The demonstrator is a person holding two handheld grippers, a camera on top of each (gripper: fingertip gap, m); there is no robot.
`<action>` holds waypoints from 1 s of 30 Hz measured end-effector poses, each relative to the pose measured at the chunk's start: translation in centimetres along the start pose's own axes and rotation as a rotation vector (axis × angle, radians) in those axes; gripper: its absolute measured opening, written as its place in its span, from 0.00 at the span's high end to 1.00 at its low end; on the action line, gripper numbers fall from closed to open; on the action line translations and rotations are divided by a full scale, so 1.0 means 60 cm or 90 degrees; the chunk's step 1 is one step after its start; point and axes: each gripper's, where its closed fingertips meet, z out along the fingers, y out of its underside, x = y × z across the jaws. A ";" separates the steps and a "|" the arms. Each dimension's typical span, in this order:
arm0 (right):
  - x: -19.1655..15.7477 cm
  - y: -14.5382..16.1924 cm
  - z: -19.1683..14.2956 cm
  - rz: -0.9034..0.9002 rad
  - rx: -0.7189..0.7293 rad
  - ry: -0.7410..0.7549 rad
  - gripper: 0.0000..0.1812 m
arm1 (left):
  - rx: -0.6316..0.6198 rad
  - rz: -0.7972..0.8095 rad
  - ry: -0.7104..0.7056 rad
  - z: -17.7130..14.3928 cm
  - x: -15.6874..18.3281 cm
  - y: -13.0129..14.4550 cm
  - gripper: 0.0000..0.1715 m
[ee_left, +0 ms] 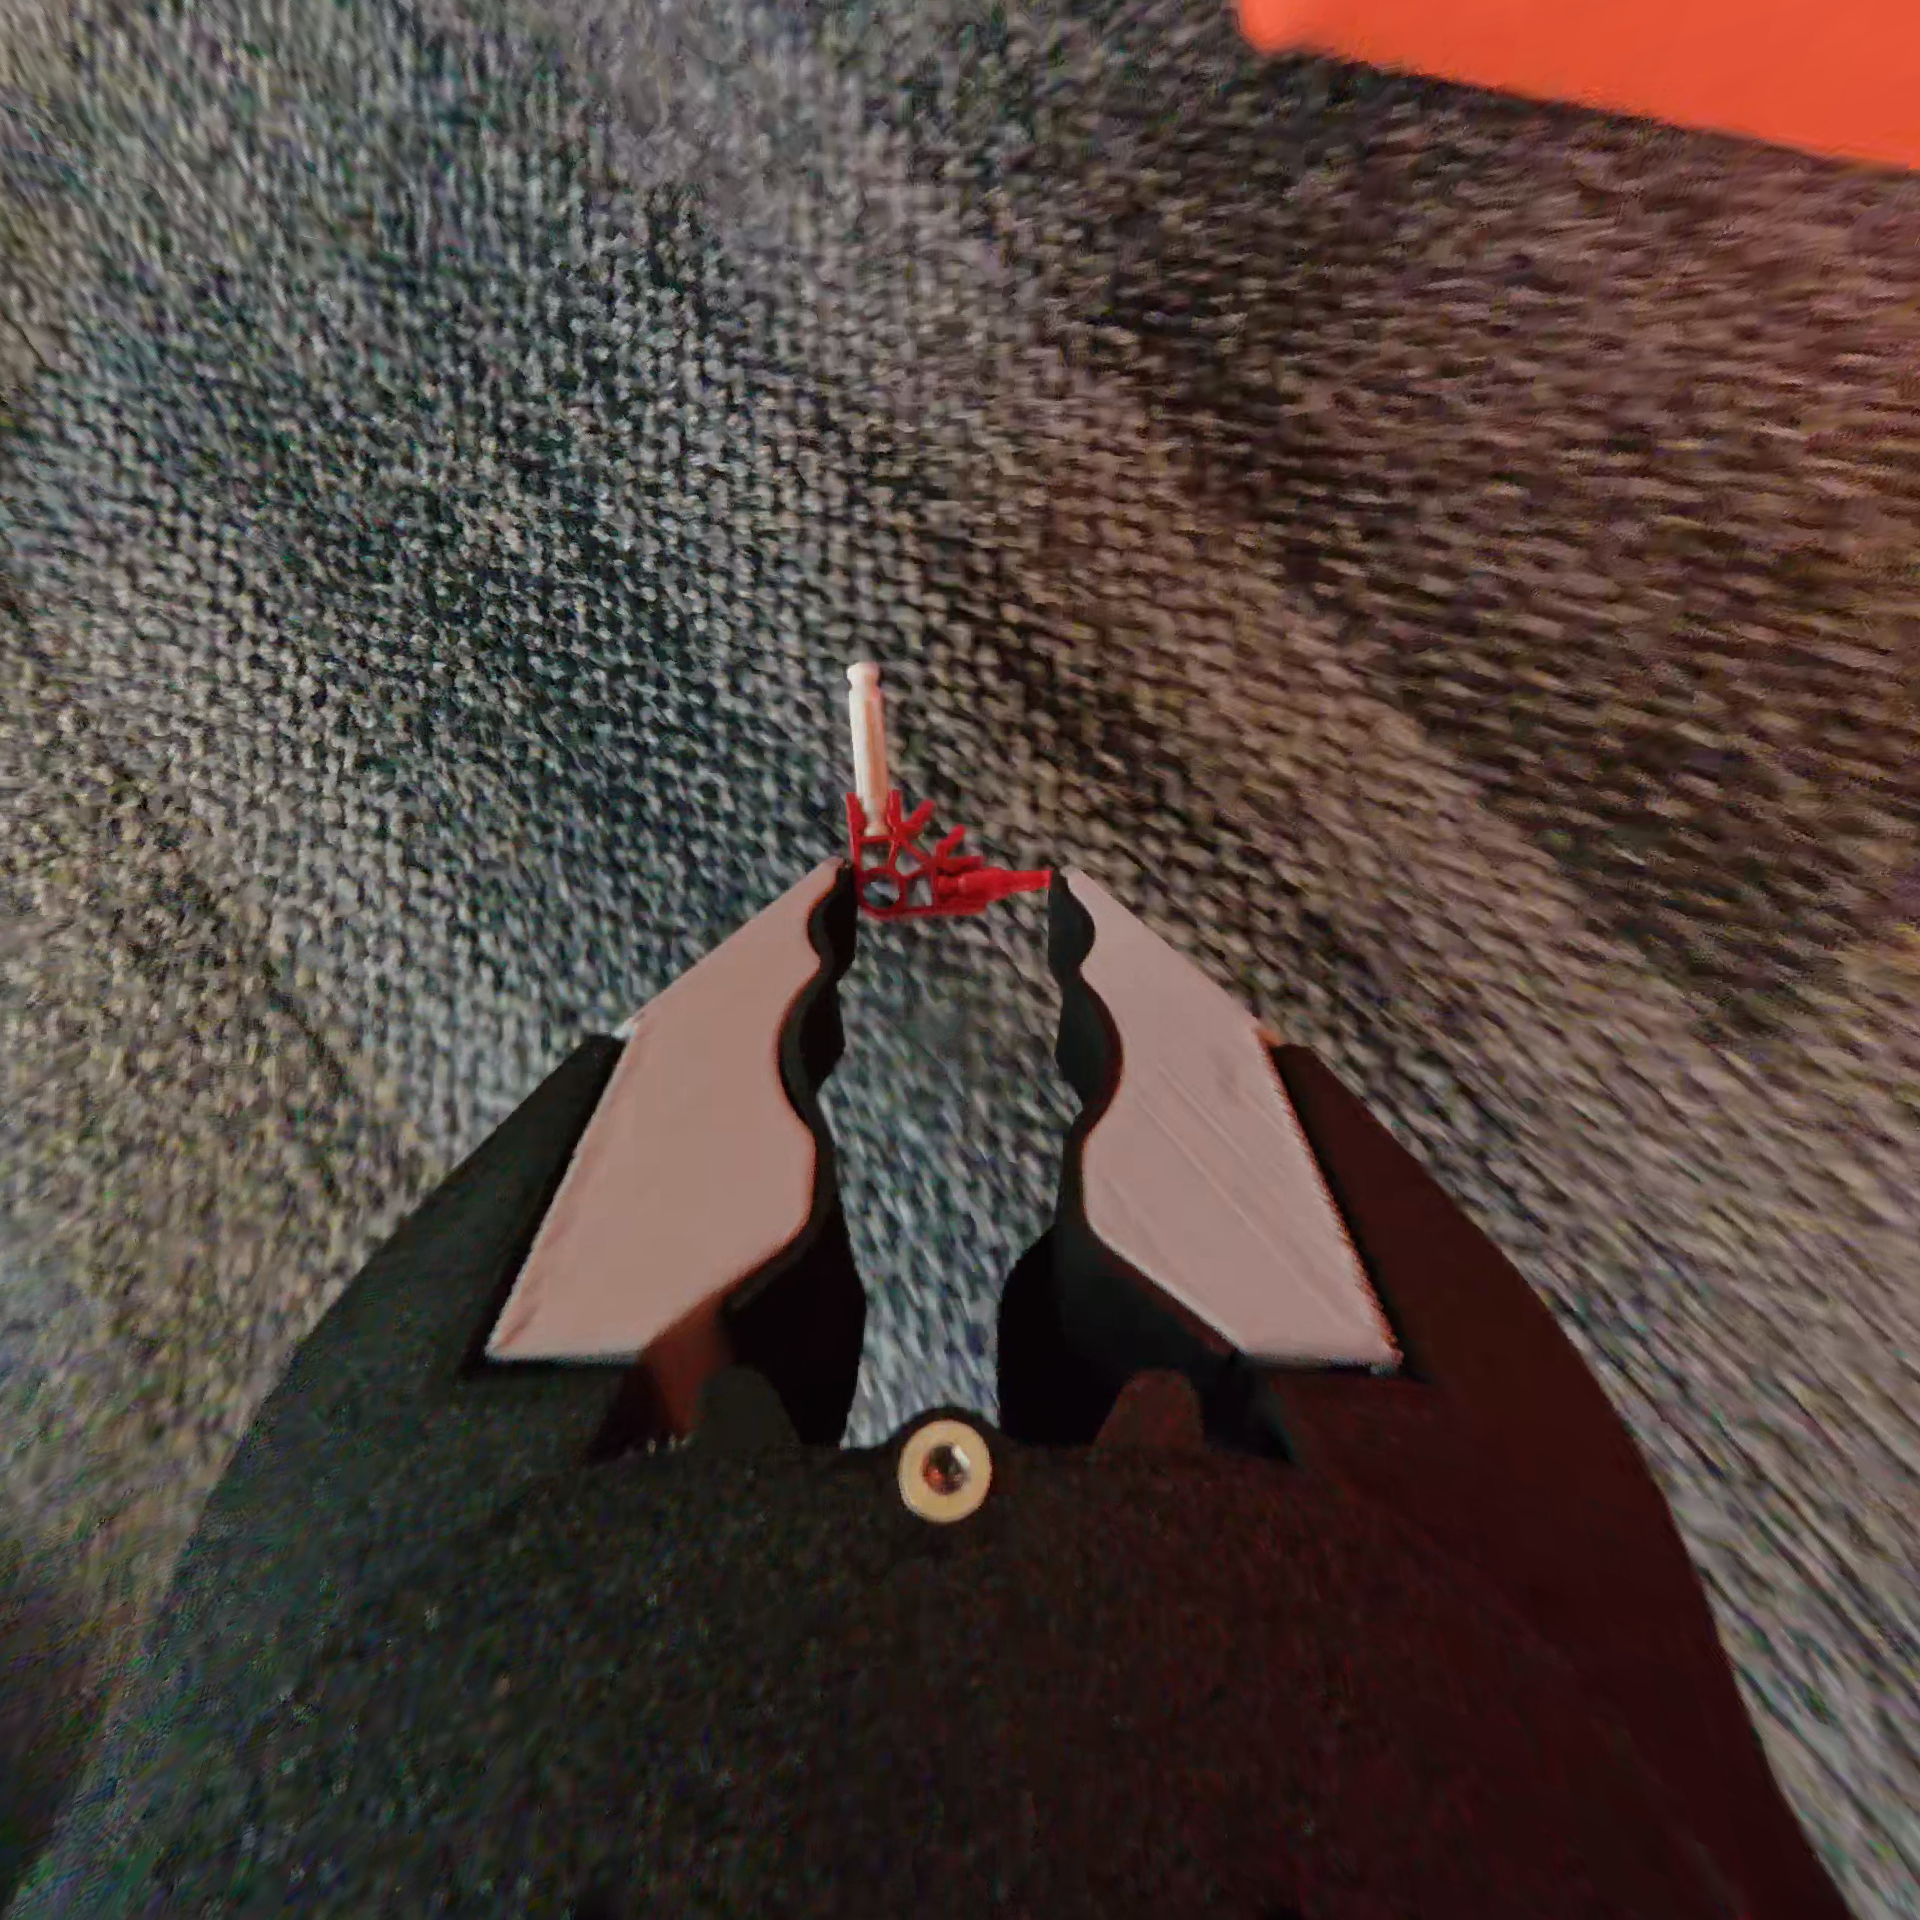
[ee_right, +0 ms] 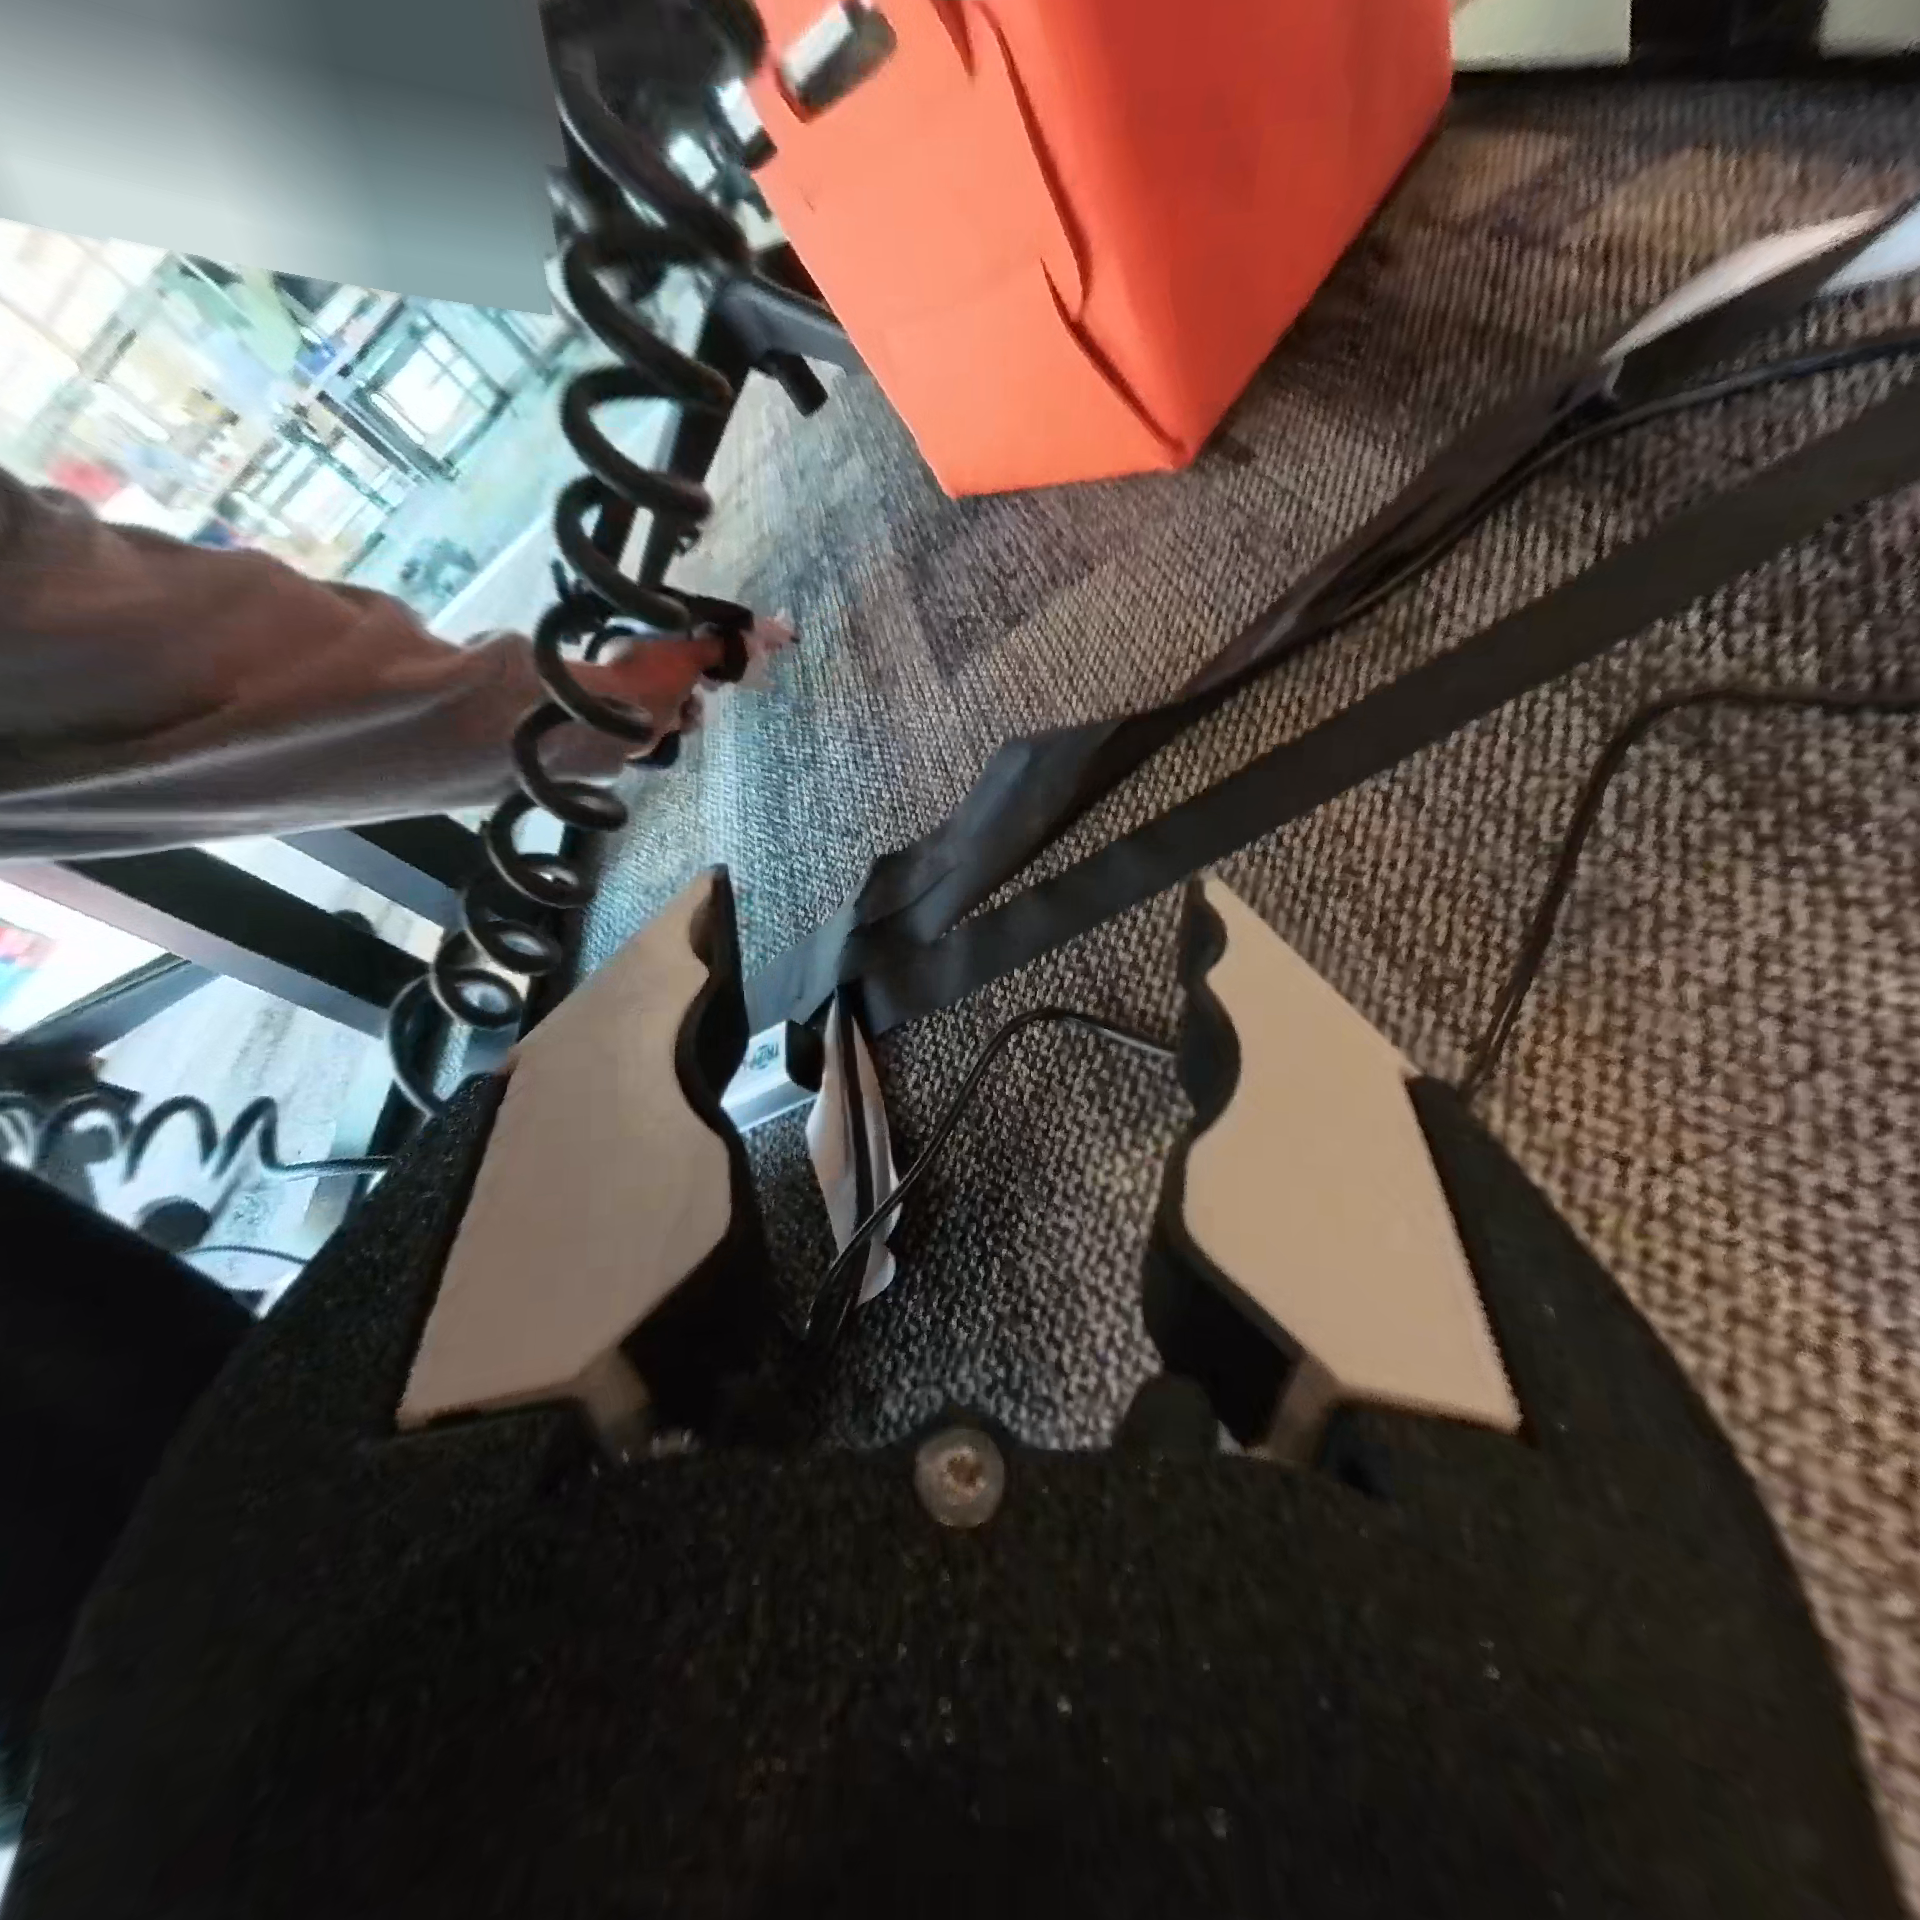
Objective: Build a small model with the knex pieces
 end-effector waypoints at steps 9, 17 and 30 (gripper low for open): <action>-0.070 -0.209 -0.108 -0.121 0.087 -0.069 0.54 | -0.080 0.305 0.111 -0.404 0.198 0.107 0.80; -0.198 -0.388 -0.236 -0.305 0.093 -0.145 0.55 | -0.011 0.427 0.314 -0.712 0.421 0.152 0.80; -0.272 -0.263 -0.319 -0.241 0.012 -0.173 0.55 | 0.347 0.513 0.225 -0.959 0.454 0.116 0.79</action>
